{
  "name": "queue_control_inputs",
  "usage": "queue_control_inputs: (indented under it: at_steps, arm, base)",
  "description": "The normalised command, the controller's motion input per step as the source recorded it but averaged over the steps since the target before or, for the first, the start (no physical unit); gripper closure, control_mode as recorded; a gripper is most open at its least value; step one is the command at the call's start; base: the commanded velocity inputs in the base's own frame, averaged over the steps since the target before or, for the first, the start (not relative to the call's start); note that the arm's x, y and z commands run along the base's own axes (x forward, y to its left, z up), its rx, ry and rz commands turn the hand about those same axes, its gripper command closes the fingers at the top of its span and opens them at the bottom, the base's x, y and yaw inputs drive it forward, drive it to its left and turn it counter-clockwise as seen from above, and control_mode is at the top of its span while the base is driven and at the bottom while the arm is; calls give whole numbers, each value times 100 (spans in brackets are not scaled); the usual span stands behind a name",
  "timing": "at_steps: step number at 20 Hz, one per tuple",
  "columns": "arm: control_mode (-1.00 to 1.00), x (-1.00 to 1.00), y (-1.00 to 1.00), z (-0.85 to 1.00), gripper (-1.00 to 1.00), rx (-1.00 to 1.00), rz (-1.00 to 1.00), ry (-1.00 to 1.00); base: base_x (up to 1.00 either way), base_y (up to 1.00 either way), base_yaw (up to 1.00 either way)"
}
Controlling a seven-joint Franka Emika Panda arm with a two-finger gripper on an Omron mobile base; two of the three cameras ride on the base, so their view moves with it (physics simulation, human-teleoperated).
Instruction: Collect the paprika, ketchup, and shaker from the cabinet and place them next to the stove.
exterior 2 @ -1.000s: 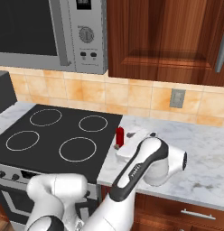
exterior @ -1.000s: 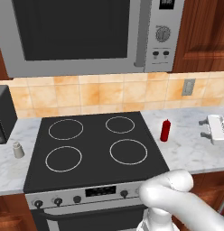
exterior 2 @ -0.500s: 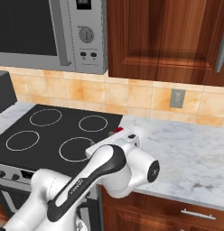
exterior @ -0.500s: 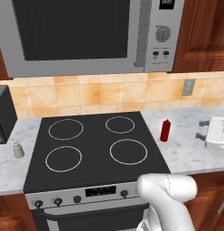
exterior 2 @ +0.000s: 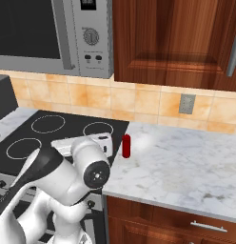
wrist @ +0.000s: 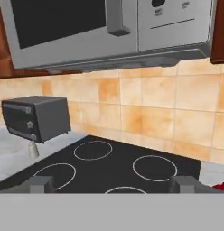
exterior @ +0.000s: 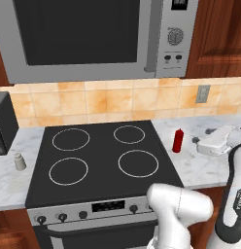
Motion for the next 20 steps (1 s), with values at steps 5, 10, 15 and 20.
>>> queue_control_inputs:
  at_steps: [5, 10, 15, 20]
  arm:
    - [-100, -20, 75, 26, -100, 0, -30, 21]
    - [-100, -13, 87, -5, -100, 0, -29, 21]
    - [-100, -15, 43, -24, -100, 0, -14, 15]
    - [-100, -52, 15, -52, -100, 0, 0, 3]
  base:
    - [0, 0, 0]
    - [0, 0, 0]
    - [0, 0, 0]
    - [0, 0, 0]
